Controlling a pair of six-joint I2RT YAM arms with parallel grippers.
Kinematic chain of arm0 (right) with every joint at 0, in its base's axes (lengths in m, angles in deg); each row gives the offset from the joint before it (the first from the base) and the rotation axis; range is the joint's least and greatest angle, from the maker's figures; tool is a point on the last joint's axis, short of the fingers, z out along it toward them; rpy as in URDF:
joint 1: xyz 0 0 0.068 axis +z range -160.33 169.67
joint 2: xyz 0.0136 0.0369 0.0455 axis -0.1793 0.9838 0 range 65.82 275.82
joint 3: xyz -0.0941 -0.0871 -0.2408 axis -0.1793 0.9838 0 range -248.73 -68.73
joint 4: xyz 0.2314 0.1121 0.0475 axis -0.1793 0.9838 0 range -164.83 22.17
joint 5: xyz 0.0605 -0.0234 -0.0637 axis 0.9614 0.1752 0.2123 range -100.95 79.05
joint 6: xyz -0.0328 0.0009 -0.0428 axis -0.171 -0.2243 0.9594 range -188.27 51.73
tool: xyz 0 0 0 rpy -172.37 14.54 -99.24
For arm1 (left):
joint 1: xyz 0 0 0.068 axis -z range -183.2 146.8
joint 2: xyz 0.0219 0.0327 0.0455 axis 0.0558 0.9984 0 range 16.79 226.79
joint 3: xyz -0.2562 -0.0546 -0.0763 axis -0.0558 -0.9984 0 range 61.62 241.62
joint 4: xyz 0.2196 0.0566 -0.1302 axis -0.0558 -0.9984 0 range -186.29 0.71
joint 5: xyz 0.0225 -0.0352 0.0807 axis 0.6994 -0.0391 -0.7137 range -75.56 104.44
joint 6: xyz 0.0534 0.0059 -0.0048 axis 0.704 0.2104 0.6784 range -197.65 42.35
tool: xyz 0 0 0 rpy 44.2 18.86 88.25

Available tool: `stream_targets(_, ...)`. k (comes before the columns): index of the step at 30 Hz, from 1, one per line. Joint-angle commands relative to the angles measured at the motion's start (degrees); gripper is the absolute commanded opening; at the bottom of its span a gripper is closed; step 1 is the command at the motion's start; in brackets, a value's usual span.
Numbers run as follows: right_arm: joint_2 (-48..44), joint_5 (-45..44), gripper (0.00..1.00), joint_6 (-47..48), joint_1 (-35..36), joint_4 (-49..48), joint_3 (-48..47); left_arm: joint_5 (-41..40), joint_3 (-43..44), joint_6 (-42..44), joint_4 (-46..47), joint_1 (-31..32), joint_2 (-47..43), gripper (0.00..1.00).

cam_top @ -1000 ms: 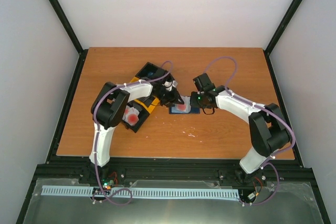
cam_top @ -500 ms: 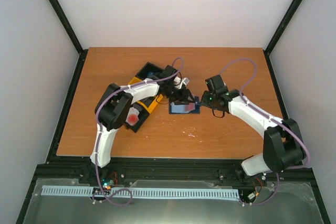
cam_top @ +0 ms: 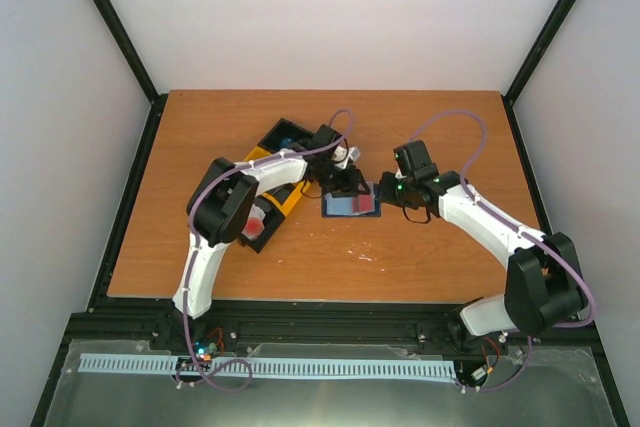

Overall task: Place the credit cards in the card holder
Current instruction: Turn over the card slot in the card holder.

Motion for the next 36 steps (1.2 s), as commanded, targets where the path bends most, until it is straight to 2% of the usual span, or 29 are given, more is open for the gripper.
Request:
stream_targets(1, 2.61, 5.46, 0.09, 2.12, -0.26, -2.41, -2.46, -7.15, -1.72, 3.45, -0.65, 0.01, -8.76, 0.44)
stream_targets(7, 7.34, 8.52, 0.11, 2.06, 0.07, -3.91, -4.63, -18.88, -7.59, 4.27, -4.18, -2.35, -18.75, 0.56)
stream_targets(9, 10.45, 8.95, 0.13, 3.29, 0.84, -2.73, -6.45, -19.62, -10.33, 4.12, -4.52, -3.89, -20.9, 0.57)
stream_targets(12, 14.9, 5.07, 0.17, 5.24, 3.54, 0.87, -10.21, -19.7, -13.74, 3.46, -3.68, -5.45, -23.33, 0.57)
stream_targets(21, 24.37, -0.33, 0.27, 6.76, 8.58, 6.34, -17.48, -19.5, -22.04, 1.92, 0.51, -6.7, -28.99, 0.56)
stream_targets(27, 26.36, -3.57, 0.3, 6.9, 9.39, 9.37, -21.82, -21.08, -24.7, 1.57, 1.86, -7.14, -31.98, 0.54)
stream_targets(31, 25.11, -3.21, 0.33, 7.39, 9.43, 10.49, -24.06, -25.73, -24.73, 1.38, -2.83, -8.7, -35.6, 0.55)
stream_targets(36, 23.95, 0.3, 0.34, 8.78, 10.17, 10.51, -26.04, -35.04, -26.2, -3.54, -14.68, -10.96, -42.44, 0.59)
